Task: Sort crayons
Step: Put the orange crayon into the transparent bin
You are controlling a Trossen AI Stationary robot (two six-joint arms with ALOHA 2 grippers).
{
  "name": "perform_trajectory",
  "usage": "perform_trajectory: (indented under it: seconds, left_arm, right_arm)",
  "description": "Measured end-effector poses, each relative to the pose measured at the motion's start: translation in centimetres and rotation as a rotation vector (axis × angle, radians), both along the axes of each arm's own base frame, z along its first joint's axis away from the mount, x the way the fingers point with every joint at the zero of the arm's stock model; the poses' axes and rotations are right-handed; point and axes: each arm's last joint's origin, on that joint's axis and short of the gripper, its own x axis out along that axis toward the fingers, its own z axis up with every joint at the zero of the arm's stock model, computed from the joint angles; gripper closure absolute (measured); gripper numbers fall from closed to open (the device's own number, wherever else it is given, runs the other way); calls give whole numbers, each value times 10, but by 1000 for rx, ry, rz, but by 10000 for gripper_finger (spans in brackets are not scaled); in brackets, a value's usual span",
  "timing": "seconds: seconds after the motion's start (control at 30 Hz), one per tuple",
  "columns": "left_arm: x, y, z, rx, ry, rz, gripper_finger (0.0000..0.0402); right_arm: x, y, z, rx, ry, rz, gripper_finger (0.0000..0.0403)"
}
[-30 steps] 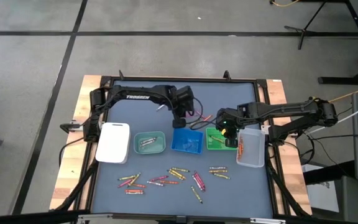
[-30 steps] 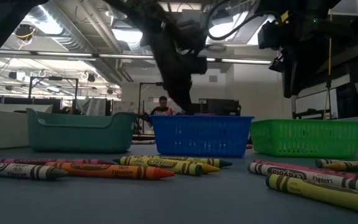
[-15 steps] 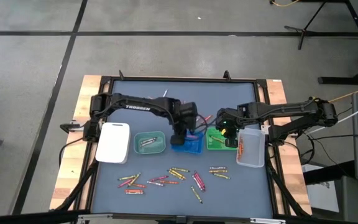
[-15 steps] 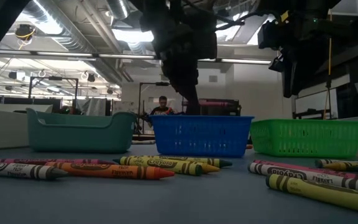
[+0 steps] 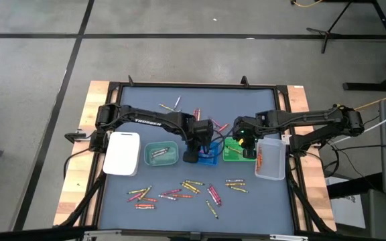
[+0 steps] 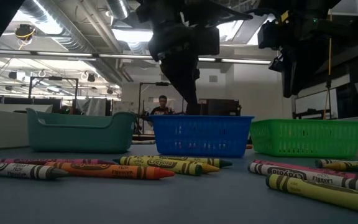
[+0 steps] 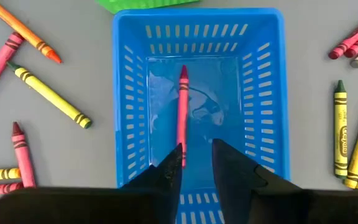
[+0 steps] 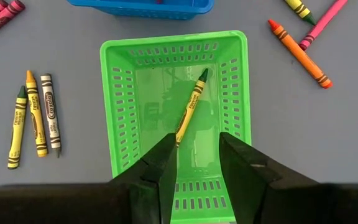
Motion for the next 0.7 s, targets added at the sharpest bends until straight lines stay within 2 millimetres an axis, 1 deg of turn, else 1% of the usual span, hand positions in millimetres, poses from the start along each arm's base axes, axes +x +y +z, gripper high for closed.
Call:
perform_trajectory:
  seconds: [0.23, 0.4, 0.57, 0.7]
  left_arm:
    - [1, 2, 1, 6, -15, 6, 285]
    - [3, 3, 1, 27, -32, 16, 265]
    - [3, 3, 1, 27, -35, 16, 258]
    - [6, 3, 3, 12, -70, 48, 262]
  right_arm:
    - [1, 0, 0, 0, -16, 0, 283]
    - [2, 0, 1, -4, -28, 11, 283]
    - [3, 0, 1, -33, -35, 64, 283]
    - [8, -3, 3, -132, -81, 90, 283]
